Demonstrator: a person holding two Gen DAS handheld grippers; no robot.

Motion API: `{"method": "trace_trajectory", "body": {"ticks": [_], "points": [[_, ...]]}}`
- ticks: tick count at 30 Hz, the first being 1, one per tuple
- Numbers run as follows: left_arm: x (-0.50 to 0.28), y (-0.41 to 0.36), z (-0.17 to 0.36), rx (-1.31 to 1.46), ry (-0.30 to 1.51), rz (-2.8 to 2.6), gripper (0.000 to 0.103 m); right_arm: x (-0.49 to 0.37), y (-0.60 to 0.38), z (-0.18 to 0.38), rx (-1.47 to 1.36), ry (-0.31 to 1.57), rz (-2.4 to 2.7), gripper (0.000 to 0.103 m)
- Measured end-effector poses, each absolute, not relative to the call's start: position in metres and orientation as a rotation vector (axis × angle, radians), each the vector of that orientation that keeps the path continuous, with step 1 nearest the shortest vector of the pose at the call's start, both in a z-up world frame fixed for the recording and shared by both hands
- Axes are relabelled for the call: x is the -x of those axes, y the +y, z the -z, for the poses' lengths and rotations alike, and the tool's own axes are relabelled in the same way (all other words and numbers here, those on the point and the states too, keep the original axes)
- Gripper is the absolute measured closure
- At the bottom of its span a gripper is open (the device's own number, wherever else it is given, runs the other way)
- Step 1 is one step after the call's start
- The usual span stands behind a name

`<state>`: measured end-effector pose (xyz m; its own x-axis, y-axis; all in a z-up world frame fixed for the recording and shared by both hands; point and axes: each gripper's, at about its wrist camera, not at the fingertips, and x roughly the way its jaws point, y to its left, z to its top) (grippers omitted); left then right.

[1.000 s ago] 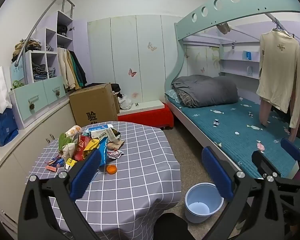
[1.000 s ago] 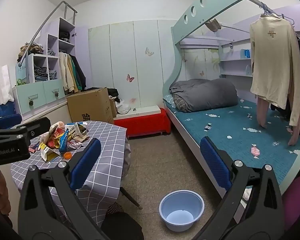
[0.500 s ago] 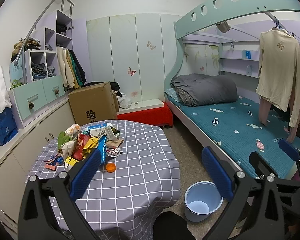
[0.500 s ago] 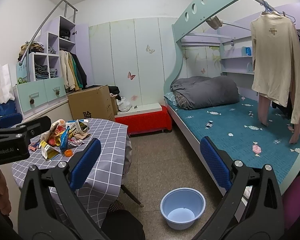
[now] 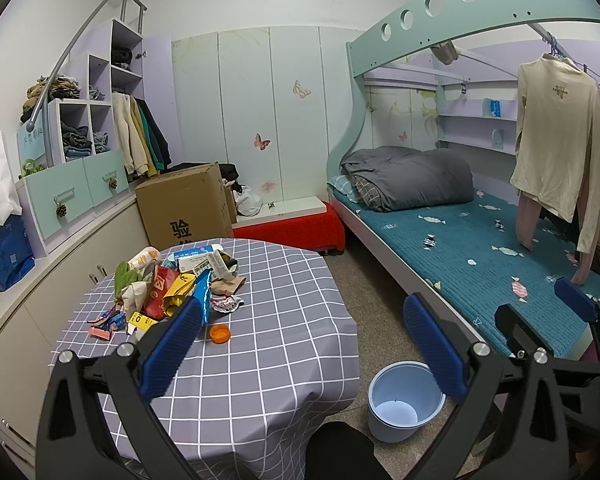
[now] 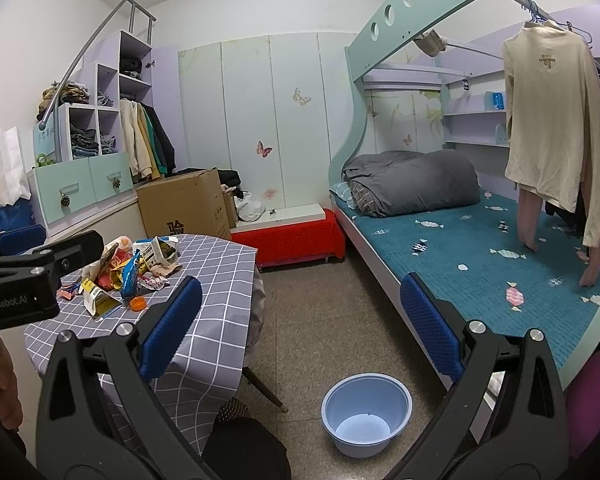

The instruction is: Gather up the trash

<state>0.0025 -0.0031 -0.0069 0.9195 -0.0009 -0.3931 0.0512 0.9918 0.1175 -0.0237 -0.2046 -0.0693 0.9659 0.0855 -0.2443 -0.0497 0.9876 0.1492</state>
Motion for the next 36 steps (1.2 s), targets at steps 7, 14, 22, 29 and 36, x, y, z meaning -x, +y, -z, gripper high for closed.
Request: {"method": "trace_trajectory", "body": {"ticks": [7, 14, 22, 29, 36], "points": [[-0.004, -0.005, 0.013, -0.127, 0.405, 0.027, 0.004, 0.023, -0.205, 0.068, -0.142, 0.255, -0.069, 0.006], [-0.002, -0.007, 0.013, -0.128, 0.405, 0.027, 0.004, 0.023, -0.201, 0.07, -0.143, 0.263, -0.072, 0.006], [-0.002, -0.011, 0.015, -0.129, 0.406, 0.027, 0.004, 0.024, -0.198, 0.07, -0.146, 0.266, -0.076, 0.006], [-0.003, -0.01, 0.013, -0.128, 0.408, 0.028, 0.004, 0.02, -0.202, 0.068, -0.147, 0.27, -0.079, 0.006], [-0.002, -0.017, 0.025, -0.13, 0.411, 0.033, 0.004, 0.021, -0.2, 0.069, -0.152, 0.272, -0.082, 0.006]]}}
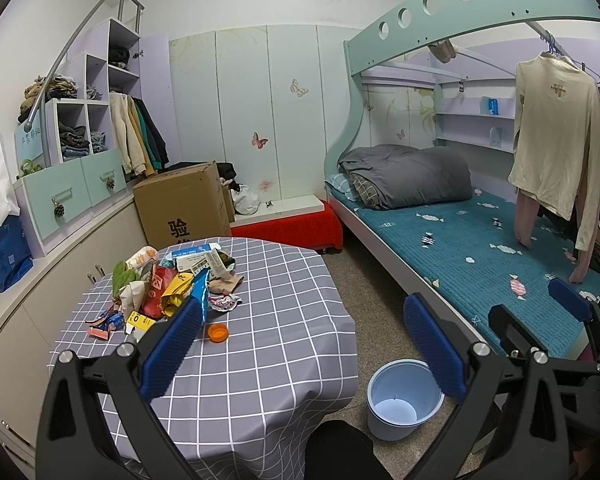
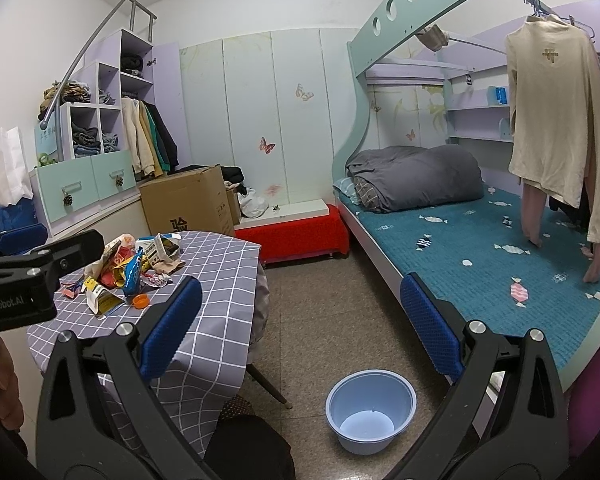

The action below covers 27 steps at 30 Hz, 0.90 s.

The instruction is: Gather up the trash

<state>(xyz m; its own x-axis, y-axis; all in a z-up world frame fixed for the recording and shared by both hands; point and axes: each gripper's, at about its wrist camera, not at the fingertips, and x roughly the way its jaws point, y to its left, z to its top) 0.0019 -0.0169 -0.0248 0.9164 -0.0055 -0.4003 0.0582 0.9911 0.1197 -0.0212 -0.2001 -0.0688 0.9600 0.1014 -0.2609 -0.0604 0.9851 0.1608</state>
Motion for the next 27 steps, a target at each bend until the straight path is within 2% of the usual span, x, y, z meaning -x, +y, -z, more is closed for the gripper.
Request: {"method": "trace_trajectory", "body": {"ticks": [27], "points": [[-0.0066, -0.0099, 0.0233, -0.131, 0.427, 0.032, 0.004, 0.0167, -0.1991, 0.0655, -0.135, 0.27, -0.084, 0.006]]}}
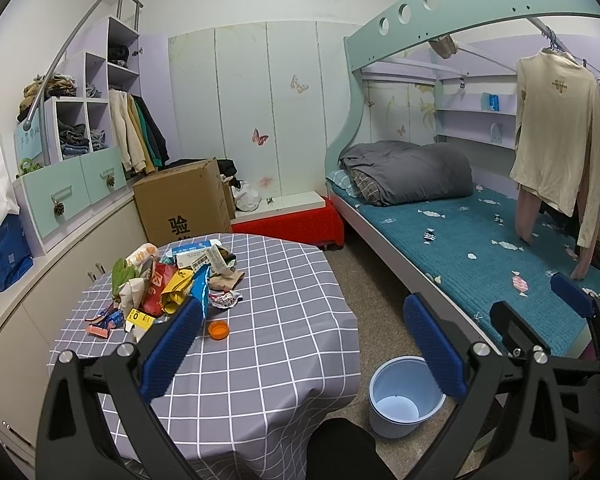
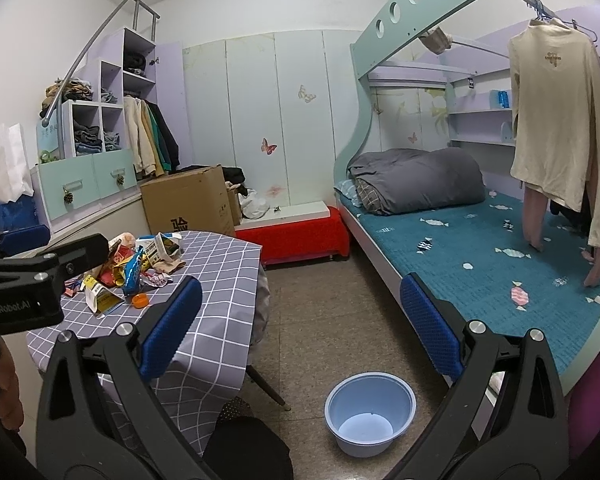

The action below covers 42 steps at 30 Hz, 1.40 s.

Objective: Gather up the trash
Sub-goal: 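Grasp the yellow-white medicine box with the left tool while the right grasps the blue snack bag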

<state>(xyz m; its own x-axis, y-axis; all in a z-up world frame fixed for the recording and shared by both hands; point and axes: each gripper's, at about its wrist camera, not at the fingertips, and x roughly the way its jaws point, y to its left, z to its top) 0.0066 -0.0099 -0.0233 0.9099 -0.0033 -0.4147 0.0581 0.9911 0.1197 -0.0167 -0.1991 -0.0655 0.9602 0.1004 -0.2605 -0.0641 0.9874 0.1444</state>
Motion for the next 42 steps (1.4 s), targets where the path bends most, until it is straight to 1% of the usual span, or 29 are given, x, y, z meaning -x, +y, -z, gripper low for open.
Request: {"method": "trace_trajectory", "body": {"ticks": [5, 10, 17, 22, 24, 27, 34, 35, 36, 37, 38, 39, 40, 41, 42], "points": [[-0.013, 0.001, 0.03, -0.133, 0.449, 0.019, 0.004, 0.008, -0.189, 0.072, -0.125, 0.294, -0.082, 0.006], [-0.028, 0.03, 0.042, -0.121, 0.486, -0.041, 0.004, -0.02, -0.161, 0.082, -0.124, 0.378, -0.104, 0.006], [-0.061, 0.104, 0.069, -0.078, 0.578, -0.204, 0.004, -0.07, -0.104, 0.097, -0.076, 0.479, -0.19, 0.006], [-0.088, 0.164, 0.092, -0.046, 0.669, -0.319, 0.004, -0.107, -0.06, 0.108, -0.087, 0.555, -0.269, 0.006], [-0.096, 0.177, 0.099, -0.033, 0.699, -0.342, 0.004, -0.123, -0.042, 0.11, -0.092, 0.587, -0.307, 0.006], [-0.107, 0.19, 0.105, -0.03, 0.714, -0.352, 0.004, -0.141, -0.019, 0.109, -0.088, 0.612, -0.339, 0.006], [-0.142, 0.199, 0.126, -0.067, 0.763, -0.364, 0.005, -0.169, 0.002, 0.107, -0.101, 0.663, -0.353, 0.006], [-0.145, 0.2, 0.128, -0.065, 0.767, -0.361, 0.009, -0.171, 0.003, 0.107, -0.103, 0.665, -0.357, 0.006], [-0.146, 0.198, 0.129, -0.061, 0.772, -0.354, 0.023, -0.173, 0.005, 0.108, -0.104, 0.666, -0.358, 0.006], [-0.149, 0.2, 0.13, -0.047, 0.786, -0.34, 0.032, -0.175, 0.008, 0.108, -0.105, 0.669, -0.363, 0.006], [-0.152, 0.202, 0.132, -0.028, 0.803, -0.325, 0.05, -0.177, 0.011, 0.109, -0.104, 0.673, -0.37, 0.006], [-0.155, 0.206, 0.134, 0.002, 0.82, -0.302, 0.061, -0.18, 0.014, 0.11, -0.102, 0.676, -0.371, 0.006], [-0.156, 0.209, 0.135, 0.014, 0.824, -0.29, 0.065, -0.183, 0.017, 0.11, -0.104, 0.68, -0.377, 0.006], [-0.155, 0.211, 0.136, 0.018, 0.824, -0.285, 0.075, -0.185, 0.02, 0.11, -0.108, 0.683, -0.384, 0.006], [-0.154, 0.213, 0.136, 0.019, 0.818, -0.283, 0.078, -0.189, 0.023, 0.11, -0.119, 0.687, -0.394, 0.006]]}}
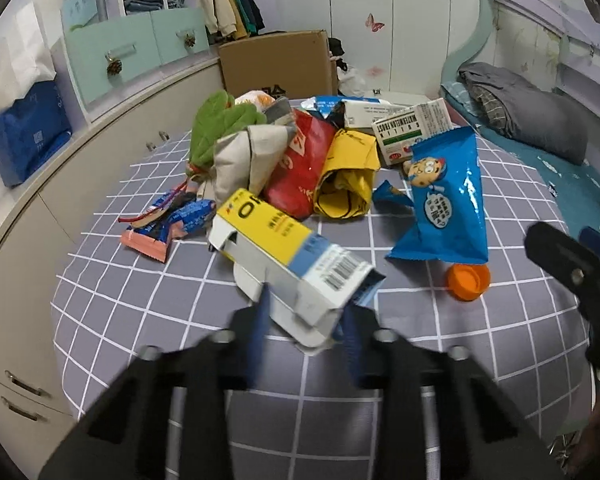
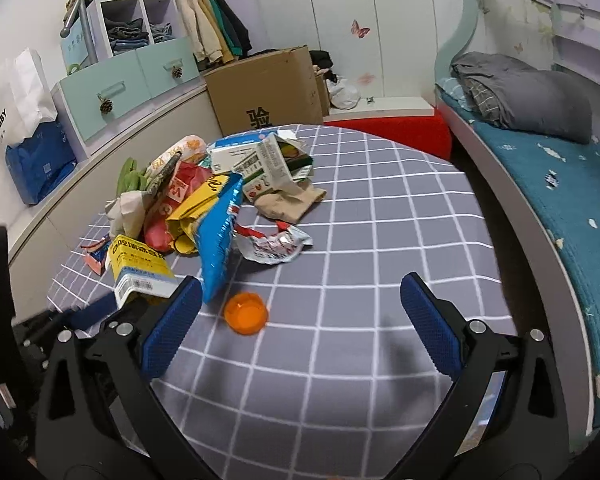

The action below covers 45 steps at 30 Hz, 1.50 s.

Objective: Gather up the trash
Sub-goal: 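Grasp the yellow-white medicine box with the left tool while the right grasps the blue snack bag, then carry both items to the blue bucket and open both tools to drop them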

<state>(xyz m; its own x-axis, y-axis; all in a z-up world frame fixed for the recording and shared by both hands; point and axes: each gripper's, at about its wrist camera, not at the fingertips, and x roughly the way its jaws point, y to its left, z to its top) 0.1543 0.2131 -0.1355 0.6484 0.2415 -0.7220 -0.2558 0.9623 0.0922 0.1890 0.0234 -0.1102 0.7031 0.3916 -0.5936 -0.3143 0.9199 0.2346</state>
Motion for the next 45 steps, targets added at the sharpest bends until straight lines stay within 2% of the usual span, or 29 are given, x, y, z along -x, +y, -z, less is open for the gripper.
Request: {"method": "trace_trajectory", "body": {"ticks": [6, 8, 9, 10, 11, 12, 13, 14, 15, 18, 24, 31, 38, 45], "points": [[-0.134, 0.228, 0.129, 0.056, 0.76, -0.291, 0.09, -0.211, 0.047, 0.112, -0.164, 0.708, -0.484, 0.006], [-0.126, 0.232, 0.126, 0.079, 0.75, -0.288, 0.095, -0.217, 0.06, 0.115, -0.162, 0.721, -0.513, 0.009], [-0.123, 0.234, 0.125, 0.084, 0.748, -0.29, 0.1, -0.22, 0.065, 0.118, -0.168, 0.735, -0.534, 0.017], [-0.118, 0.237, 0.123, 0.099, 0.743, -0.285, 0.101, -0.222, 0.068, 0.12, -0.178, 0.746, -0.551, 0.033], [-0.117, 0.239, 0.123, 0.114, 0.744, -0.271, 0.101, -0.224, 0.071, 0.123, -0.188, 0.762, -0.568, 0.045], [-0.112, 0.242, 0.121, 0.134, 0.742, -0.262, 0.102, -0.227, 0.072, 0.127, -0.2, 0.777, -0.582, 0.066], [-0.109, 0.241, 0.119, 0.136, 0.735, -0.264, 0.102, -0.228, 0.072, 0.129, -0.209, 0.788, -0.591, 0.08], [-0.106, 0.24, 0.117, 0.132, 0.724, -0.27, 0.102, -0.227, 0.07, 0.13, -0.232, 0.791, -0.613, 0.082], [-0.102, 0.238, 0.113, 0.136, 0.708, -0.267, 0.102, -0.224, 0.066, 0.128, -0.251, 0.78, -0.639, 0.089], [-0.093, 0.229, 0.102, 0.133, 0.664, -0.256, 0.102, -0.209, 0.054, 0.118, -0.263, 0.729, -0.662, 0.094], [-0.084, 0.198, 0.076, 0.102, 0.583, -0.229, 0.102, -0.178, 0.002, 0.086, -0.352, 0.609, -0.679, 0.094], [-0.094, 0.107, 0.061, 0.009, 0.57, -0.032, 0.102, -0.139, -0.111, 0.083, -0.43, 0.508, -0.505, 0.094], [-0.131, -0.027, 0.101, -0.1, 0.69, 0.269, 0.102, -0.115, -0.238, 0.155, -0.529, 0.582, -0.201, 0.094], [-0.19, -0.144, 0.212, -0.221, 0.946, 0.433, 0.102, -0.125, -0.317, 0.269, -0.621, 0.771, 0.04, 0.094]]}}
